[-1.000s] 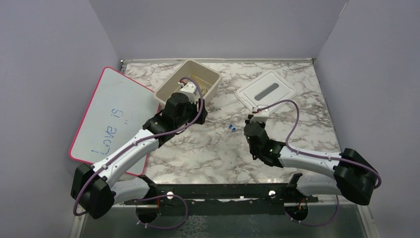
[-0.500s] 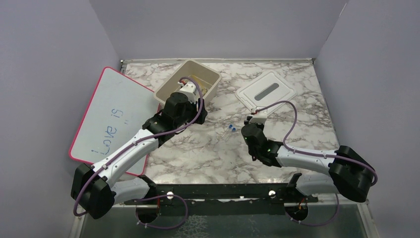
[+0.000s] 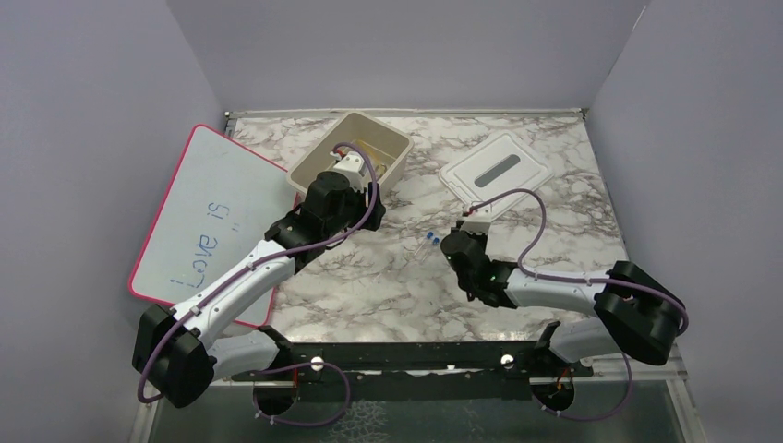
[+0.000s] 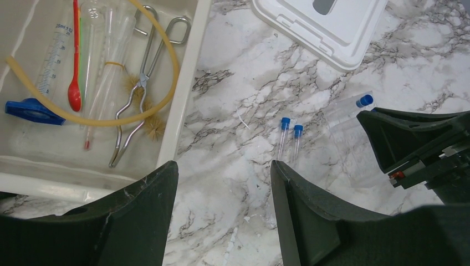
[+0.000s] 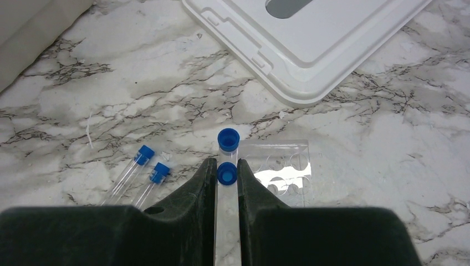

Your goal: Organize the chemistry lab equipment

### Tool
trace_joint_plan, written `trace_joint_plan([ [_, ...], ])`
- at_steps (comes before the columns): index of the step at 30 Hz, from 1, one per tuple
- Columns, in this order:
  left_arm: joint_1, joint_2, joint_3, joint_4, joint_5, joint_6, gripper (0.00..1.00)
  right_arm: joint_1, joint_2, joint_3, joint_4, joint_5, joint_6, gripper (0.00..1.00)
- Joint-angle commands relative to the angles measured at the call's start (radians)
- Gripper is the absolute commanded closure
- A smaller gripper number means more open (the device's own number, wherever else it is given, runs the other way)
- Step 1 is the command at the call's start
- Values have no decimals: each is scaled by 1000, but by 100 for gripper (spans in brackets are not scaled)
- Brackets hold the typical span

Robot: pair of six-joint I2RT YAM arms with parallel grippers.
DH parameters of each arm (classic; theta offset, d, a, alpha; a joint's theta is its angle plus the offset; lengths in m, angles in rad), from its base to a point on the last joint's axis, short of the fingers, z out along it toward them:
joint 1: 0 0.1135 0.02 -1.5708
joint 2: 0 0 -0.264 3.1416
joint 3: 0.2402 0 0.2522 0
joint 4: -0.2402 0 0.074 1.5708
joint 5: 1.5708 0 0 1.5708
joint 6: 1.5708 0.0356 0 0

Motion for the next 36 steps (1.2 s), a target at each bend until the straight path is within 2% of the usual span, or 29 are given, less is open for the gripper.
trace_joint_plan([
  [1,8,-4,-4,28,20,7,35,5,34,24,-23,14,32,82],
  [4,9,-1,-5,28,21,7,35,5,43,33,-47,23,53,77],
  [7,10,0,-5,28,24,7,35,5,34,62,-140,42,125,67],
  [11,11,0,-4,27,33,2,35,5,-9,125,-311,50,211,46],
  [13,11,0,0,19,41,-3,34,3,-28,167,-397,49,251,38],
  [18,11,-24,7,-19,63,-24,33,-19,-80,241,-533,-43,268,32],
  [23,11,-76,-17,-33,66,-48,30,-89,-157,294,-654,-192,277,32],
  [25,11,-80,-29,-35,119,-56,30,-124,-186,316,-666,-266,249,34],
  [29,11,-82,-55,-18,177,-81,30,-158,-185,380,-725,-349,241,49],
  [32,11,-73,-72,7,226,-102,31,-179,-147,421,-772,-381,262,53],
  [34,11,-59,-88,36,263,-136,34,-191,-127,430,-753,-453,246,54],
  [36,10,-34,-105,82,328,-167,43,-201,-110,435,-704,-572,207,56],
])
